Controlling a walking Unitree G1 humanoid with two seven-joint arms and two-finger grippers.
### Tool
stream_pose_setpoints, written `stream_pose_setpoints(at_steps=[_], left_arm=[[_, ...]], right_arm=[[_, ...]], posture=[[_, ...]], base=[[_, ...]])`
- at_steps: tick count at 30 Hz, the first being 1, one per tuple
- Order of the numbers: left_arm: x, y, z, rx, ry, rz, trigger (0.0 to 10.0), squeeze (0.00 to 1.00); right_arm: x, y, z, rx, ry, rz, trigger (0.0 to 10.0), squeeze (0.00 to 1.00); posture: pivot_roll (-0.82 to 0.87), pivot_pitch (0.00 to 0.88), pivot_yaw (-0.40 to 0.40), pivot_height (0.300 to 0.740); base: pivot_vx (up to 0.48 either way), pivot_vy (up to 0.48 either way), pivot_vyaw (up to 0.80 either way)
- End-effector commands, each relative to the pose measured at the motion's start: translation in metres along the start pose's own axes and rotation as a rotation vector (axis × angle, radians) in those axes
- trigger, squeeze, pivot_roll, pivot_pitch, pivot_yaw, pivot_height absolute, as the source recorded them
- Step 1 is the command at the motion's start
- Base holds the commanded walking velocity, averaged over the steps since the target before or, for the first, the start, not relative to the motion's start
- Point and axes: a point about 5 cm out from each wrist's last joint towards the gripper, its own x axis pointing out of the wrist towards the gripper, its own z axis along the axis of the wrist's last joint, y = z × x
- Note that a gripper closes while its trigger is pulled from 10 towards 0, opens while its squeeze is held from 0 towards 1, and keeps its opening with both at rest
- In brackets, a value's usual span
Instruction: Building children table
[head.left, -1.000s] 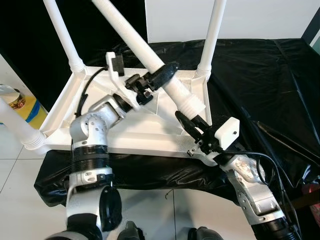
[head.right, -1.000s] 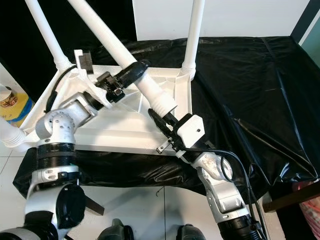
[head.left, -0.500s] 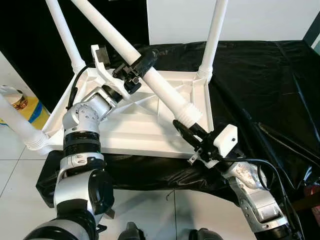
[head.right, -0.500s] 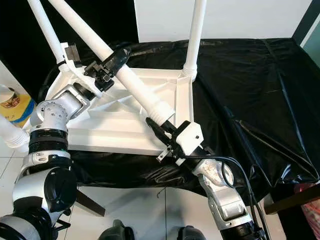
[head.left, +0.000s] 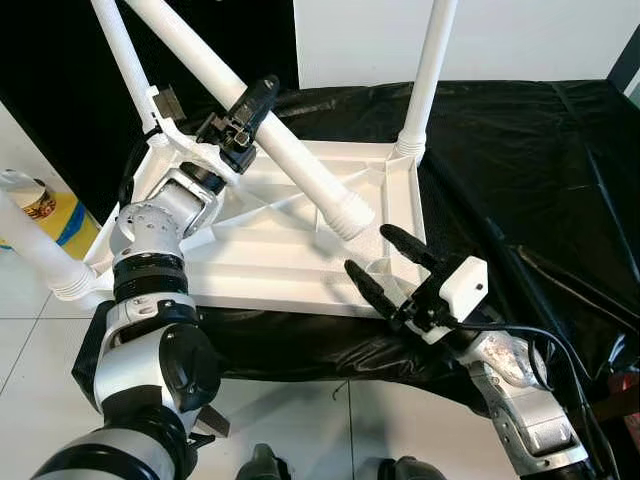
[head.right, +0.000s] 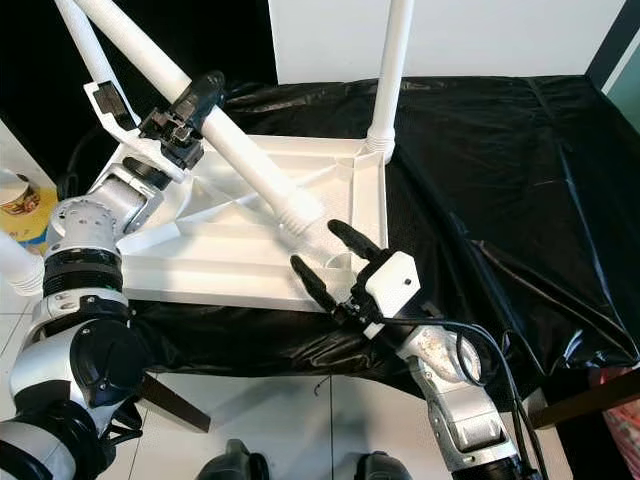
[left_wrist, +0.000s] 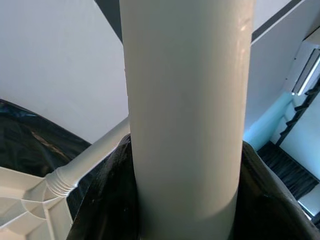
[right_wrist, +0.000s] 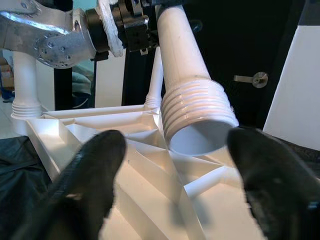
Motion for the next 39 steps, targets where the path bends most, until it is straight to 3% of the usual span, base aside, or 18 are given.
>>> stream_pose_setpoints(at_steps=[1, 2, 3, 12, 18, 29, 39], left_arm=[[0.002, -0.002, 0.004, 0.031, 0.002, -0.005, 10.0, 0.0], [0.002, -0.002, 0.003, 0.043, 0.011, -0.011, 10.0, 0.0], [0.003, -0.003, 0.002, 0.059, 0.02, -0.015, 10.0, 0.0], [0.01, -0.012, -0.01, 0.163, 0.049, -0.044, 10.0, 0.0], [0.012, -0.021, -0.02, 0.223, 0.043, -0.067, 10.0, 0.0], [0.016, -0.039, -0.049, 0.274, 0.051, -0.11, 10.0, 0.0], [0.018, -0.051, -0.07, 0.311, 0.089, -0.135, 10.0, 0.0]], right_arm=[[-0.006, -0.002, -0.001, 0.002, 0.021, -0.015, 10.0, 1.0], [-0.011, -0.003, -0.003, 0.006, 0.043, -0.033, 10.0, 1.0], [-0.016, -0.005, -0.005, 0.007, 0.064, -0.05, 10.0, 0.0], [-0.016, -0.013, -0.008, 0.012, 0.09, -0.109, 10.0, 0.0], [-0.011, -0.01, -0.009, 0.034, 0.095, -0.118, 10.0, 0.0], [0.001, -0.009, -0.013, 0.068, 0.127, -0.115, 10.0, 0.0], [0.01, -0.012, -0.017, 0.04, 0.167, -0.138, 10.0, 0.0]], posture=[[-0.05, 0.07, 0.036, 0.74], [-0.05, 0.071, 0.037, 0.74], [-0.05, 0.071, 0.037, 0.74], [-0.06, 0.067, 0.033, 0.74], [-0.05, 0.062, 0.025, 0.74], [-0.04, 0.053, 0.001, 0.74], [-0.03, 0.046, -0.011, 0.74]], base=[[0.0, 0.0, 0.0], [0.0, 0.0, 0.0], [0.0, 0.0, 0.0], [0.0, 0.0, 0.0], [0.0, 0.0, 0.0], [0.0, 0.0, 0.0], [0.0, 0.0, 0.0]])
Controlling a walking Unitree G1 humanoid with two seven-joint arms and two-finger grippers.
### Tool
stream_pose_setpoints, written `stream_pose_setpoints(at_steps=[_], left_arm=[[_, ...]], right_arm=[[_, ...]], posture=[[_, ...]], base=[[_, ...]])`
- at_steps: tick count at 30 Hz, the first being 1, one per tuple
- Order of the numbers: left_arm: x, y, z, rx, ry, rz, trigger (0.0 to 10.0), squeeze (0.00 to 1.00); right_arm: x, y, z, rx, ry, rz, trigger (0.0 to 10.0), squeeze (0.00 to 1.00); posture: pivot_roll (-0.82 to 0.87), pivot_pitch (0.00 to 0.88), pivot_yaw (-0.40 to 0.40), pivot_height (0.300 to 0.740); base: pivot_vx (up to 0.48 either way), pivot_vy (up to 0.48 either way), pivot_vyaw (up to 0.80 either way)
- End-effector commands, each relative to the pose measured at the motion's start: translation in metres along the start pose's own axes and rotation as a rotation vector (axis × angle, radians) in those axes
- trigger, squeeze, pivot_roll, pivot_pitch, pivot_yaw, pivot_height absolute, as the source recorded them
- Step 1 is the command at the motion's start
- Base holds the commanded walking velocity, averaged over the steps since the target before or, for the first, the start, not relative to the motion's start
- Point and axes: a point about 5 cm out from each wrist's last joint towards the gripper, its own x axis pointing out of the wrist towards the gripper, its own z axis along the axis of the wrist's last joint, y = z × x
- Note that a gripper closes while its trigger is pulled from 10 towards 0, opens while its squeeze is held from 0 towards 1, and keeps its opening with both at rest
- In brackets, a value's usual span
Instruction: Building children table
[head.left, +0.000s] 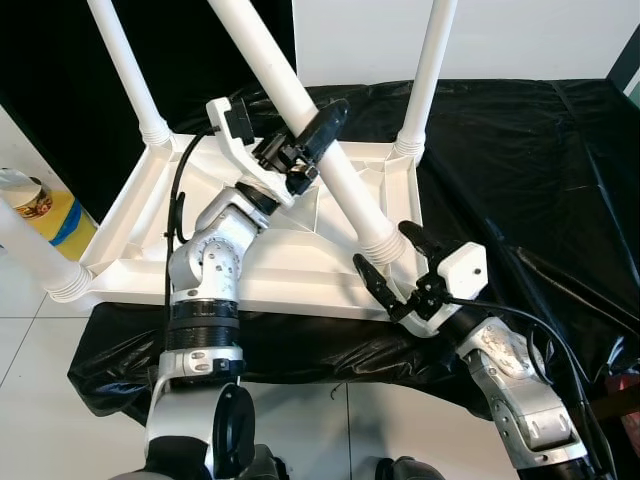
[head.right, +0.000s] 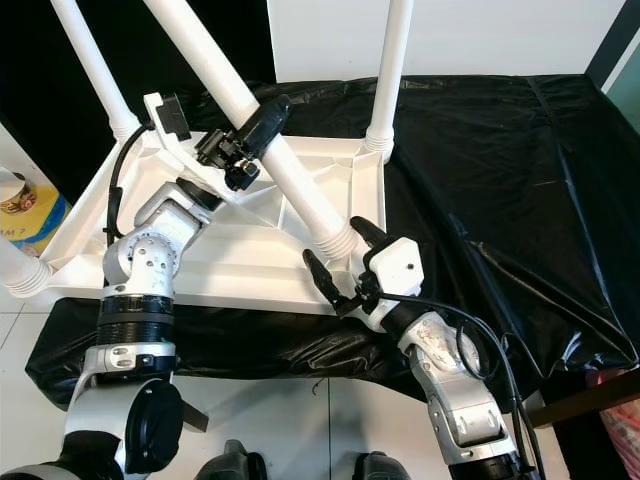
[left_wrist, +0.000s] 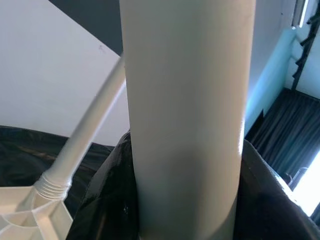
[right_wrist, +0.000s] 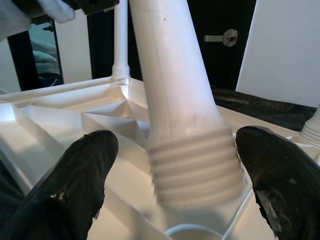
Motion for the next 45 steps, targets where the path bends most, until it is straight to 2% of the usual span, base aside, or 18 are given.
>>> stream_pose_setpoints(at_steps=[1, 4, 9, 10, 20, 34, 40, 41, 42, 43, 44, 45], left_arm=[[0.002, -0.004, -0.002, 0.029, 0.008, -0.013, 10.0, 0.0], [0.002, -0.007, -0.005, 0.034, 0.016, -0.014, 10.0, 0.0], [0.006, -0.02, -0.016, 0.093, 0.069, -0.05, 10.0, 0.0], [0.01, -0.031, -0.024, 0.132, 0.108, -0.085, 10.0, 0.0], [0.017, -0.046, -0.034, 0.205, 0.148, -0.121, 10.0, 0.0], [0.027, -0.062, -0.031, 0.296, 0.139, -0.155, 10.0, 0.0], [0.034, -0.073, -0.029, 0.357, 0.135, -0.193, 10.0, 0.0], [0.035, -0.075, -0.028, 0.361, 0.134, -0.199, 10.0, 0.0], [0.035, -0.075, -0.028, 0.361, 0.134, -0.199, 10.0, 0.0], [0.035, -0.076, -0.028, 0.366, 0.133, -0.203, 10.0, 0.0], [0.035, -0.076, -0.028, 0.366, 0.133, -0.203, 10.0, 0.0], [0.036, -0.078, -0.028, 0.37, 0.133, -0.209, 10.0, 0.0]], right_arm=[[0.001, 0.001, -0.005, -0.007, 0.034, 0.001, 10.0, 0.0], [0.003, 0.001, -0.006, -0.014, 0.042, -0.001, 10.0, 0.0], [0.01, 0.002, -0.007, -0.027, 0.06, -0.01, 10.0, 0.0], [0.014, 0.003, -0.006, -0.032, 0.07, -0.004, 10.0, 0.0], [0.022, 0.004, -0.008, -0.075, 0.143, -0.005, 10.0, 0.0], [0.034, 0.003, -0.003, -0.054, 0.216, -0.03, 10.0, 0.0], [0.042, -0.001, 0.008, -0.056, 0.225, -0.047, 10.0, 0.0], [0.044, -0.002, 0.01, -0.06, 0.22, -0.047, 5.2, 0.0], [0.044, -0.002, 0.01, -0.06, 0.22, -0.047, 5.2, 0.0], [0.045, -0.003, 0.011, -0.064, 0.217, -0.048, 4.1, 0.0], [0.045, -0.003, 0.011, -0.064, 0.217, -0.048, 4.1, 0.0], [0.046, -0.003, 0.014, -0.071, 0.206, -0.049, 0.9, 0.0]], posture=[[-0.03, 0.046, -0.011, 0.74], [-0.03, 0.044, -0.011, 0.74], [-0.03, 0.041, -0.009, 0.74], [-0.03, 0.039, -0.006, 0.74], [-0.03, 0.04, -0.008, 0.74], [-0.03, 0.039, -0.011, 0.74], [-0.03, 0.039, -0.01, 0.74], [-0.03, 0.041, -0.01, 0.74], [-0.03, 0.041, -0.01, 0.74], [-0.03, 0.041, -0.01, 0.74], [-0.03, 0.041, -0.01, 0.74], [-0.03, 0.042, -0.011, 0.74]], base=[[0.0, 0.0, 0.0], [0.0, 0.0, 0.0], [0.0, 0.0, 0.0], [0.0, 0.0, 0.0], [0.0, 0.0, 0.0], [0.0, 0.0, 0.0], [0.0, 0.0, 0.0], [0.0, 0.0, 0.0], [0.0, 0.0, 0.0], [0.0, 0.0, 0.0], [0.0, 0.0, 0.0], [0.0, 0.0, 0.0]])
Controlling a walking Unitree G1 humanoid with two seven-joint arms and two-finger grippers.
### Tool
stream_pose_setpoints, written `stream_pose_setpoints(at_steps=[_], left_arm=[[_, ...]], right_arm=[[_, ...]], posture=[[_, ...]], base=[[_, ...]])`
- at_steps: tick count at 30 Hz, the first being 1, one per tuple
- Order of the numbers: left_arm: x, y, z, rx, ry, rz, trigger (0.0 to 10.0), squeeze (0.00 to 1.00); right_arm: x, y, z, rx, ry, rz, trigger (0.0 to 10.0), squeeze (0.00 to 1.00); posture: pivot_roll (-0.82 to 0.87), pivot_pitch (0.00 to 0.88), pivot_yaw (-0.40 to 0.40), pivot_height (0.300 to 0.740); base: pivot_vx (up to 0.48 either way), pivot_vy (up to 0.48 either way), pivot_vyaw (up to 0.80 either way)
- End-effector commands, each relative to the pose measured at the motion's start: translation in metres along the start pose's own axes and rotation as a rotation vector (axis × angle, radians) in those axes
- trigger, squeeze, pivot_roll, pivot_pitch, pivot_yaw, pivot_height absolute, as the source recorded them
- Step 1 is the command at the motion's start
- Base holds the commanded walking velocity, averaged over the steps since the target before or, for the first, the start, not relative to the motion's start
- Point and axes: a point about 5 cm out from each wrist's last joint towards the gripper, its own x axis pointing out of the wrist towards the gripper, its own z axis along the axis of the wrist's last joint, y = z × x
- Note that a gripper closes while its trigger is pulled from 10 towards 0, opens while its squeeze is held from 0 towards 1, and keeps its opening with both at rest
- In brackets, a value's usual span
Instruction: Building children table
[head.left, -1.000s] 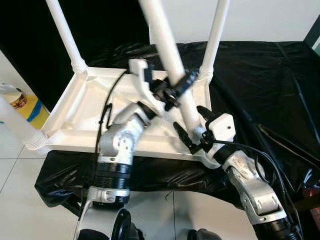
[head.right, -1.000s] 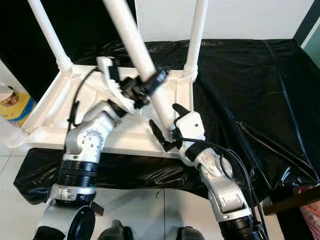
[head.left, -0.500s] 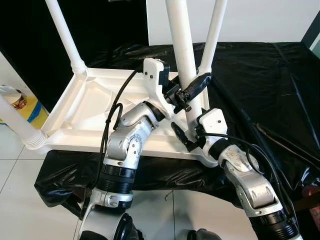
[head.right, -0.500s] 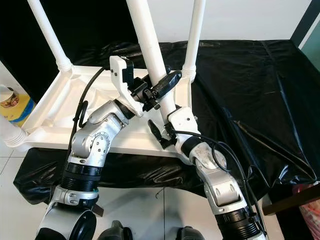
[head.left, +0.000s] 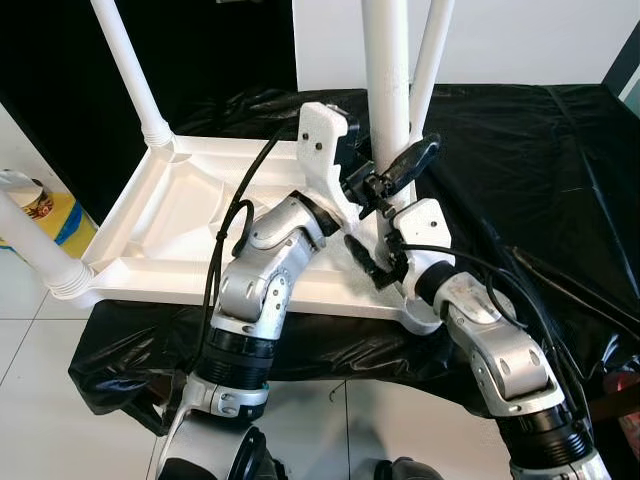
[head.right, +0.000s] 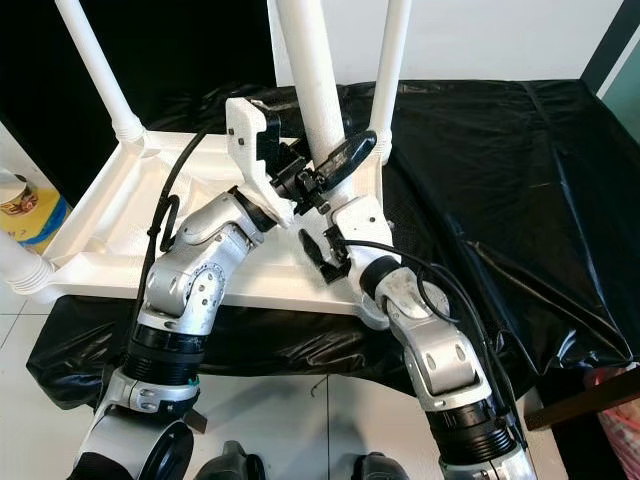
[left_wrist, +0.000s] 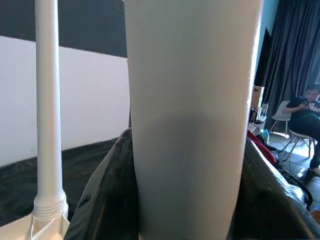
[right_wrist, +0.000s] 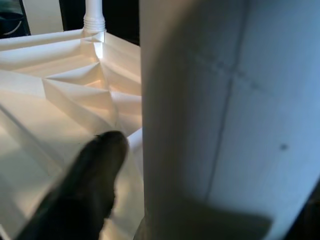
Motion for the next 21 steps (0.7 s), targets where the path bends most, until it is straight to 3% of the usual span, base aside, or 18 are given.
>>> stream_pose_setpoints(at_steps=[1, 4, 5, 11, 12, 13, 14, 18, 20, 21], left_arm=[[0.0067, -0.0109, 0.0042, 0.009, -0.017, -0.065, 10.0, 0.0], [0.008, -0.0131, 0.004, 0.011, -0.016, -0.071, 10.0, 0.0], [0.0084, -0.0145, 0.0029, 0.009, -0.014, -0.073, 10.0, 0.0], [0.0095, -0.0178, -0.0009, 0.005, -0.003, -0.078, 10.0, 0.0], [0.0092, -0.0182, -0.0018, -0.009, -0.002, -0.082, 10.0, 0.0], [0.0091, -0.0185, -0.0022, -0.018, -0.001, -0.084, 10.0, 0.99], [0.0082, -0.0185, -0.0028, -0.037, -0.002, -0.091, 10.0, 1.0], [0.007, -0.0171, -0.0032, -0.045, 0.002, -0.082, 10.0, 1.0], [0.0062, -0.0126, -0.0036, -0.004, 0.014, -0.04, 10.0, 1.0], [0.0058, -0.0095, -0.0033, 0.011, 0.015, -0.016, 10.0, 0.0]], right_arm=[[0.0013, 0.0011, 0.0061, -0.004, -0.02, 0.005, 0.9, 0.0], [0.0022, 0.0014, 0.0105, -0.013, -0.042, 0.011, 0.7, 0.0], [0.0024, 0.0014, 0.0124, -0.017, -0.05, 0.011, 0.0, 0.0], [0.0018, 0.0001, 0.0142, -0.029, -0.055, 0.0, 0.0, 0.0], [0.0016, -0.0007, 0.013, -0.022, -0.046, -0.01, 10.0, 0.0], [0.0014, -0.0013, 0.0124, -0.016, -0.039, -0.016, 10.0, 0.0], [0.0014, -0.0025, 0.0112, -0.002, -0.029, -0.033, 10.0, 0.0], [0.0014, -0.0043, 0.01, 0.014, -0.02, -0.056, 10.0, 0.0], [0.0014, -0.006, 0.0085, 0.029, -0.012, -0.081, 10.0, 0.0], [0.0013, -0.007, 0.0075, 0.039, -0.008, -0.096, 10.0, 0.0]], posture=[[-0.03, 0.042, -0.011, 0.74], [-0.03, 0.043, -0.011, 0.74], [-0.03, 0.044, -0.012, 0.74], [-0.03, 0.051, -0.012, 0.74], [-0.03, 0.053, -0.012, 0.74], [-0.03, 0.054, -0.012, 0.74], [-0.03, 0.056, -0.012, 0.74], [-0.03, 0.058, -0.012, 0.74], [-0.03, 0.058, -0.011, 0.74], [-0.03, 0.058, -0.011, 0.74]], base=[[0.0, 0.0, 0.0], [0.0, 0.0, 0.0], [0.0, 0.0, 0.0], [0.0, 0.0, 0.0], [0.0, 0.0, 0.0], [0.0, 0.0, 0.0], [0.0, 0.0, 0.0], [0.0, 0.0, 0.0], [0.0, 0.0, 0.0], [0.0, 0.0, 0.0]])
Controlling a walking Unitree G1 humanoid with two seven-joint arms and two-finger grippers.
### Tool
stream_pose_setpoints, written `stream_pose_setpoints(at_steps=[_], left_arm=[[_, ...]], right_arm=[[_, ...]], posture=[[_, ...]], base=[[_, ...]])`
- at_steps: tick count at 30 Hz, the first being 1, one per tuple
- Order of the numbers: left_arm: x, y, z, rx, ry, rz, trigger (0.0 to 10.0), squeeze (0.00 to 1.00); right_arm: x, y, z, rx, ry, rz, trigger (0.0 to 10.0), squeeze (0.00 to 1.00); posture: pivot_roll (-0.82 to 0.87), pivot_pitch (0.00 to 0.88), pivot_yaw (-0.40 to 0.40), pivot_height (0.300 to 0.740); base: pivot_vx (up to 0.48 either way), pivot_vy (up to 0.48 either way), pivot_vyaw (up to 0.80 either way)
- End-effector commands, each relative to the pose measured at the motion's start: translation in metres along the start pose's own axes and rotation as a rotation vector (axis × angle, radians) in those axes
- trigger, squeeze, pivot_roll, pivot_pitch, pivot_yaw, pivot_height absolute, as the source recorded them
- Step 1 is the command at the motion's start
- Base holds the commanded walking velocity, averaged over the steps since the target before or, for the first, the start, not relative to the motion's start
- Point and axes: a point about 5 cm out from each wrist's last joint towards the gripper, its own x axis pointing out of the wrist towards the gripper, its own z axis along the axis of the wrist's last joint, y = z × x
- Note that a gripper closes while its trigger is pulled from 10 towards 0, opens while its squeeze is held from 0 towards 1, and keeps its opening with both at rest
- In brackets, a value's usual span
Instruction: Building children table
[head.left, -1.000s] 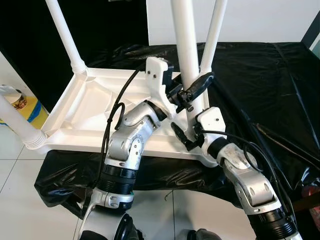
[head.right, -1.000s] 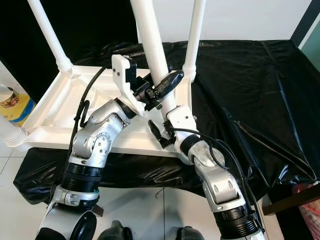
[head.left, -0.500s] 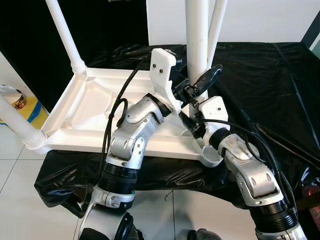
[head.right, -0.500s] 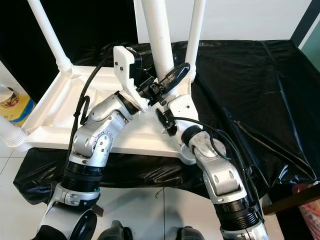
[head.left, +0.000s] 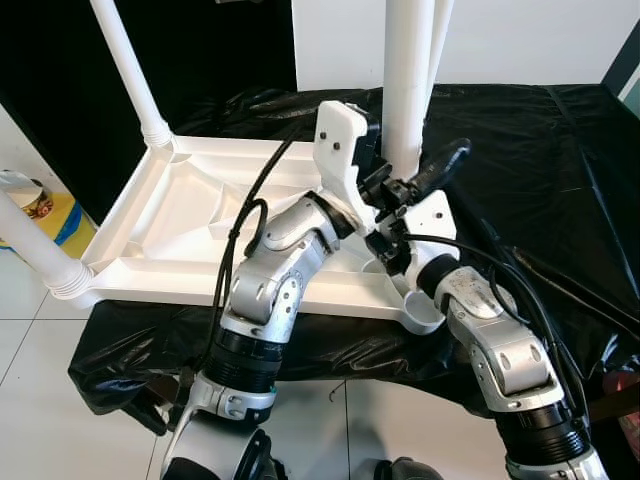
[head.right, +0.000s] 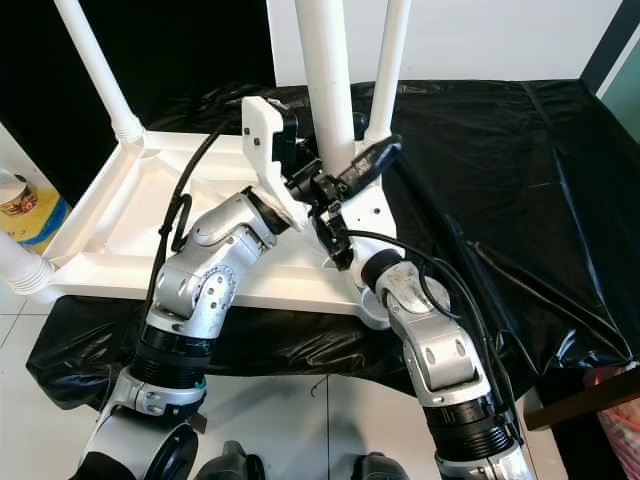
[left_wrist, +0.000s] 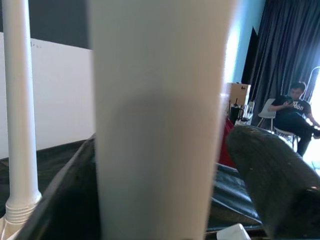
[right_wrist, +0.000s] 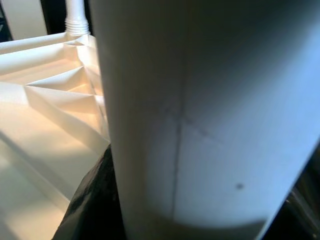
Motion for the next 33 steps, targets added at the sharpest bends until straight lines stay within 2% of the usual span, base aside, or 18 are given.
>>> stream_pose_setpoints(at_steps=[1, 15, 25, 33], left_arm=[[0.0, 0.0, 0.001, 0.029, 0.003, 0.014, 10.0, 0.0], [-0.009, 0.014, 0.006, 0.098, -0.013, 0.12, 10.0, 0.0], [-0.016, 0.015, 0.006, 0.106, -0.021, 0.151, 10.0, 0.0], [-0.025, 0.013, -0.002, 0.127, 0.009, 0.166, 10.0, 0.0]], right_arm=[[0.001, -0.001, 0.006, 0.009, -0.019, -0.017, 10.0, 0.0], [0.0, -0.006, -0.003, 0.115, 0.019, -0.124, 10.0, 0.0], [-0.002, -0.012, -0.008, 0.125, 0.028, -0.202, 10.0, 0.0], [-0.008, -0.015, -0.021, 0.106, 0.036, -0.254, 10.0, 0.0]], posture=[[-0.03, 0.058, -0.011, 0.74], [-0.02, 0.062, -0.007, 0.74], [-0.02, 0.062, -0.008, 0.74], [-0.02, 0.057, -0.009, 0.74]], base=[[0.0, 0.0, 0.0], [0.0, 0.0, 0.0], [0.0, 0.0, 0.0], [0.0, 0.0, 0.0]])
